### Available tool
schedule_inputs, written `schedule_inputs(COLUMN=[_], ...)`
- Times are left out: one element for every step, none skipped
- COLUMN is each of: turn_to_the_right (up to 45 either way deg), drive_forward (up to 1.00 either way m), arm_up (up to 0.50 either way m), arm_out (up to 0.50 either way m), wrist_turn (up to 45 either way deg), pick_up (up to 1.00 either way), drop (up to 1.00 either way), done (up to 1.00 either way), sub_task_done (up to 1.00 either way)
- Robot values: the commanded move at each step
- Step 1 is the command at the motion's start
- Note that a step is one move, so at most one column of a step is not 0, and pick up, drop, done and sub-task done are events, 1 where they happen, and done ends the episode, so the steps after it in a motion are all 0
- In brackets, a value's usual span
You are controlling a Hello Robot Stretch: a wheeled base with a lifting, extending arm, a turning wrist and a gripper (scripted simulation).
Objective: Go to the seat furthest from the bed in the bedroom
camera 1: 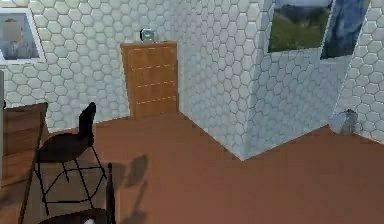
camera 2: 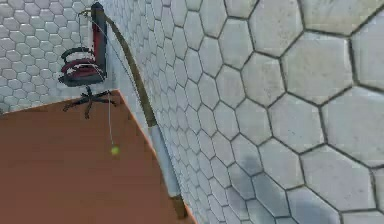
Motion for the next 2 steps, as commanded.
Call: schedule_inputs(turn_to_the_right=[-45.0,-45.0], drive_forward=[0.0,0.0], arm_up=[0.0,0.0], arm_out=[0.0,0.0], wrist_turn=[0.0,0.0], pick_up=[0.0,0.0], drop=[0.0,0.0], done=[0.0,0.0], sub_task_done=[0.0,0.0])
